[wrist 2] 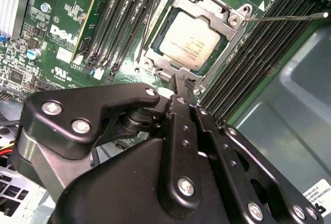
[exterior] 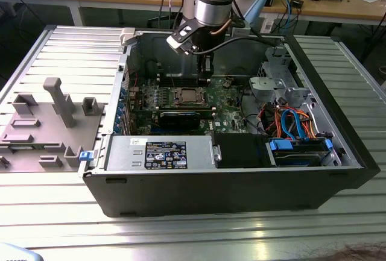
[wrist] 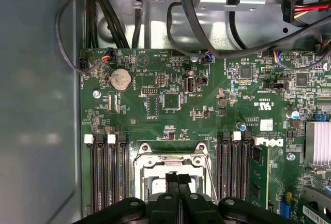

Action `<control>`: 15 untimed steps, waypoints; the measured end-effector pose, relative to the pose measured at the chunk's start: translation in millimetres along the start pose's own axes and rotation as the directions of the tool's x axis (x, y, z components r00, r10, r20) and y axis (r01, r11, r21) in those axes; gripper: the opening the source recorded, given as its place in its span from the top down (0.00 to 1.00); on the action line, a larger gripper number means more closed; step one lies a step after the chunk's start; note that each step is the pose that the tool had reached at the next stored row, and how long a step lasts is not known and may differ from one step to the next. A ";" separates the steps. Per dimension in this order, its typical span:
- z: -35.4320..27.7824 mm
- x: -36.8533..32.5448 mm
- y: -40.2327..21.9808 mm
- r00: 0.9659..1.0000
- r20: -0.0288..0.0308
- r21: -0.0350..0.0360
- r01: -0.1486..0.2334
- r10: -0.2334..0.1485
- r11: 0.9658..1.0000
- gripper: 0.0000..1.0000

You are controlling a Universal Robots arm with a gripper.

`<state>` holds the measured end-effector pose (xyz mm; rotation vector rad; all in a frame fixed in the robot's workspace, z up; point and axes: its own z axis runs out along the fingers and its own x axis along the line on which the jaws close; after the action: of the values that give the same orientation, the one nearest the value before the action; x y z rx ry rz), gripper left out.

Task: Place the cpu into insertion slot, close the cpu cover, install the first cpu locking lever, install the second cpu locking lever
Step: 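Close the cpu cover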

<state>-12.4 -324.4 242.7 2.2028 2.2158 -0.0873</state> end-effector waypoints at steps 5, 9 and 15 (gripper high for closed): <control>0.4 0.0 -2.6 1.000 0.000 0.000 0.000 0.000 1.000 0.89; 0.8 0.1 -4.2 1.000 0.000 0.000 0.000 0.000 1.000 0.89; 1.2 0.1 -6.2 1.000 0.000 0.000 0.000 0.000 1.000 0.89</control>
<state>-18.6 -324.4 241.7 2.2028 2.2157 -0.0872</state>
